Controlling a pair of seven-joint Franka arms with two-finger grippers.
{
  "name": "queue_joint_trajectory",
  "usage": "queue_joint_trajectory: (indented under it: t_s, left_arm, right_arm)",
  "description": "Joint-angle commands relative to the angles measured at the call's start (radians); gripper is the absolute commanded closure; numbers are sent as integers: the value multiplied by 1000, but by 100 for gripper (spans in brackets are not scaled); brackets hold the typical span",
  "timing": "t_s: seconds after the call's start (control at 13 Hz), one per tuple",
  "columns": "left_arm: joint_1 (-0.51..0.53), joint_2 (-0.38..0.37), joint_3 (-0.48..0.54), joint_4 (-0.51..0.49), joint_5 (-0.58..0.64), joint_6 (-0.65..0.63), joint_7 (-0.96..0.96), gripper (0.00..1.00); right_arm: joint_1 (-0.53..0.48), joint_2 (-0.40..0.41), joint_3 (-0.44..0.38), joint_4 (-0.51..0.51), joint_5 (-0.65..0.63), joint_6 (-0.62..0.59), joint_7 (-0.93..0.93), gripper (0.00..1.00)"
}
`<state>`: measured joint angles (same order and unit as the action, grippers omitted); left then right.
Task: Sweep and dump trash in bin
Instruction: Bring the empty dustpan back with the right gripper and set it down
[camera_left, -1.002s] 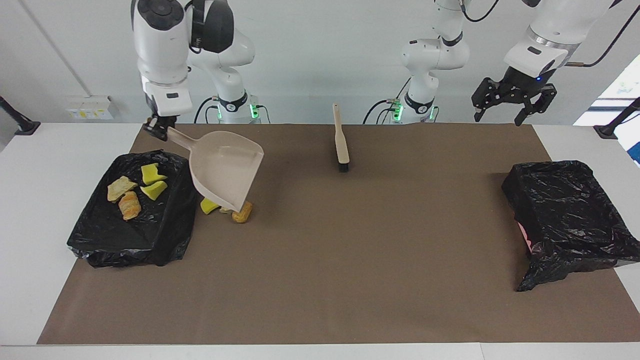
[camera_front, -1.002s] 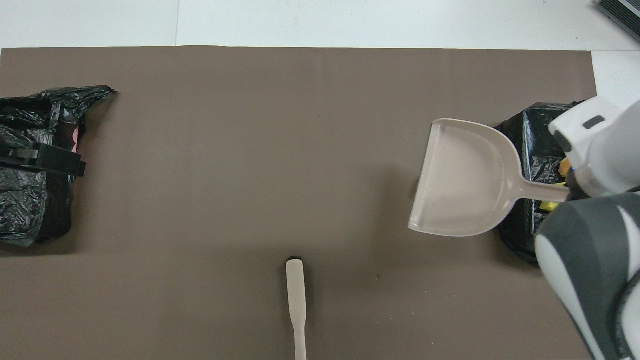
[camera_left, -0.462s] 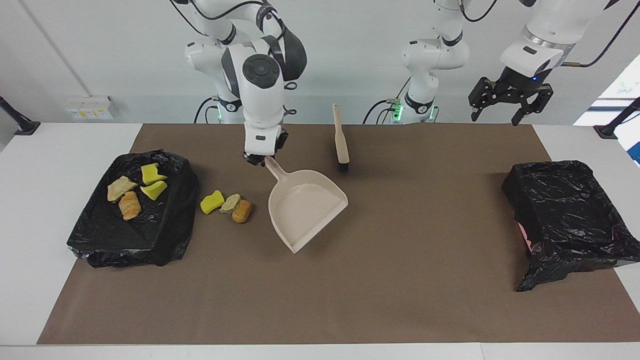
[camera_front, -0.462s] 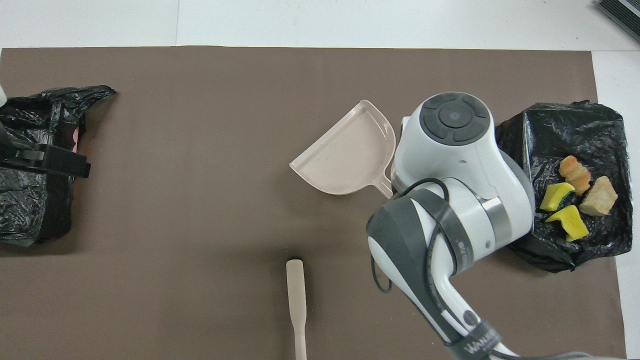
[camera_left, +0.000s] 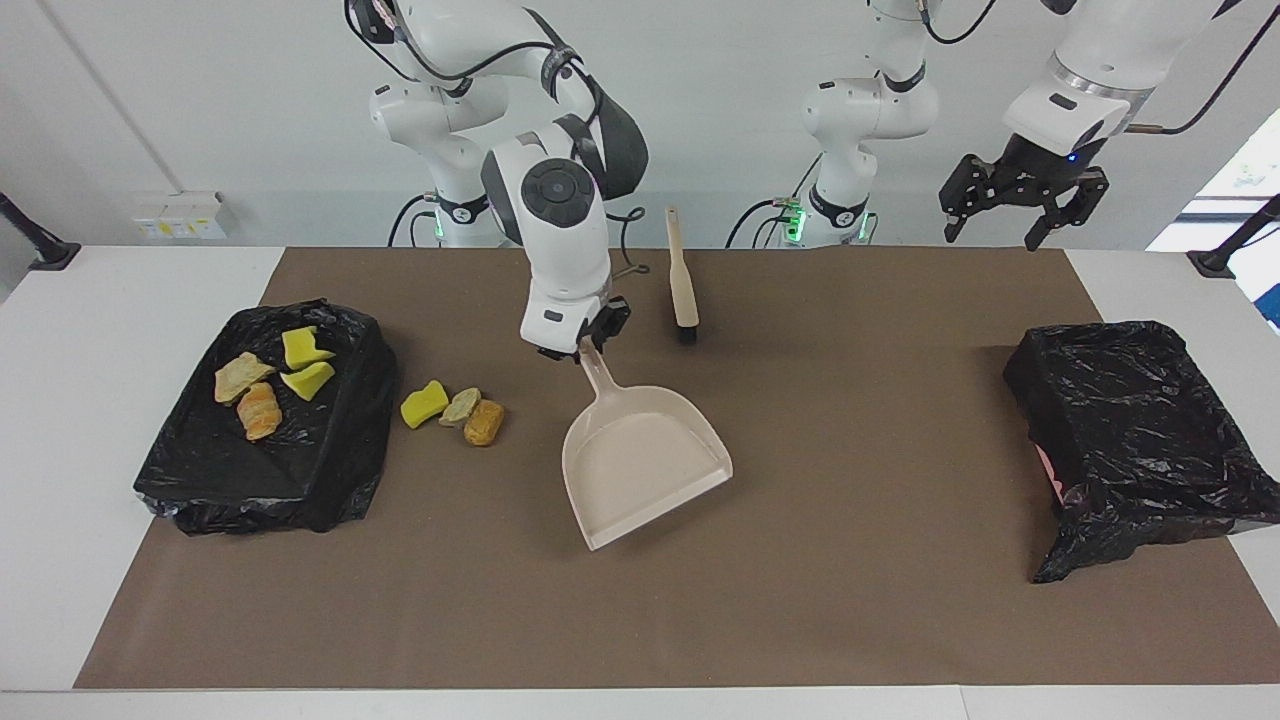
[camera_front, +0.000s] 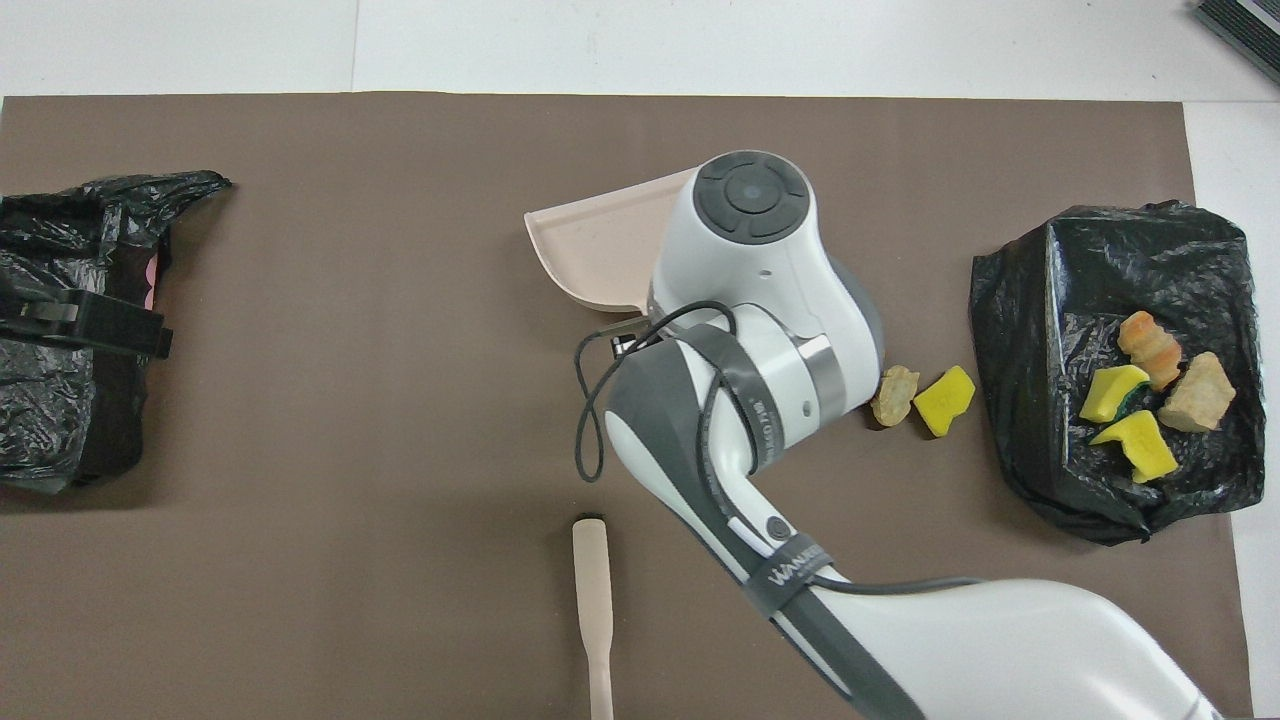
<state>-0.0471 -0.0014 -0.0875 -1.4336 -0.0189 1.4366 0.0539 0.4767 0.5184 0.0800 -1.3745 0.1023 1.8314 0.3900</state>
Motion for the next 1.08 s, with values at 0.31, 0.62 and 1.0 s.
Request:
queue_joint_trajectory:
  t_s: [0.31,0.62,1.0]
  left_arm:
    - [18,-26,-3,-27,-7,-4,11,0]
    - [19,-25,0,-25,-7,-4,0,0]
    - [19,-25,-1,-25,-7,2,3,0]
  right_arm:
    - [22,149,27,144,33,104,161,100]
    - [25,166,27,123,39,131,236,100]
    - [17,137,27,123,42,80,159,0]
